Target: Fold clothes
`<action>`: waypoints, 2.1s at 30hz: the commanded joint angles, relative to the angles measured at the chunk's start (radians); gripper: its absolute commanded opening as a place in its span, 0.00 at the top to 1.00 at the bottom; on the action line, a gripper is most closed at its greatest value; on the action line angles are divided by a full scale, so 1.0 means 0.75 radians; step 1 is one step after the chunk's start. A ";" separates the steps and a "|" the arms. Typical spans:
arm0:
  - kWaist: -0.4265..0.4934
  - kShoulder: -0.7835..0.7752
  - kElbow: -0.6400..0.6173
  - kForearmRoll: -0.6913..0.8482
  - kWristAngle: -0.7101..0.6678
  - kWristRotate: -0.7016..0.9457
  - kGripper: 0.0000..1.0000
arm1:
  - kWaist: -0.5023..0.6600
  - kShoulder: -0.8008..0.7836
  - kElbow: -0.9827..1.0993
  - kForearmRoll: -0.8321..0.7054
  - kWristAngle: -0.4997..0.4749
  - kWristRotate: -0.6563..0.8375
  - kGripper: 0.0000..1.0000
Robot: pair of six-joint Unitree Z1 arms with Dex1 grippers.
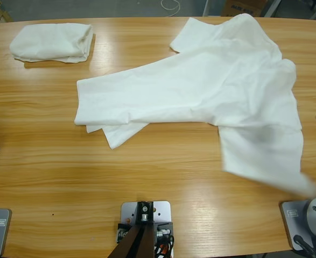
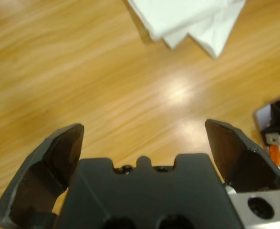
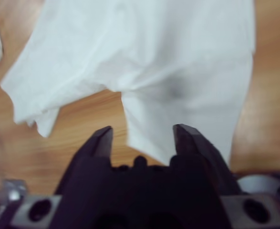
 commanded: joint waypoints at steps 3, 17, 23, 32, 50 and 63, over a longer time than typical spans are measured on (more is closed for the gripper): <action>-0.262 0.454 -0.237 -0.029 -0.006 0.452 0.05 | 0.205 0.320 -0.154 0.060 -0.243 -0.222 0.00; -0.295 1.033 -0.385 -0.168 0.295 1.001 0.14 | 0.205 0.261 -0.097 0.083 -0.148 -0.212 0.02; -0.293 1.187 -0.362 -0.317 0.296 0.997 0.18 | 0.205 0.269 -0.097 0.076 -0.105 -0.208 0.02; -0.276 1.284 -0.325 -0.434 0.293 0.978 0.42 | 0.204 0.314 -0.081 0.048 -0.071 -0.208 0.02; -0.219 1.168 -0.322 -0.426 0.245 0.979 0.55 | 0.205 0.382 0.025 -0.115 0.007 -0.205 0.02; -0.214 1.180 -0.322 -0.426 0.240 0.979 0.77 | 0.205 0.390 0.060 -0.142 0.028 -0.196 0.02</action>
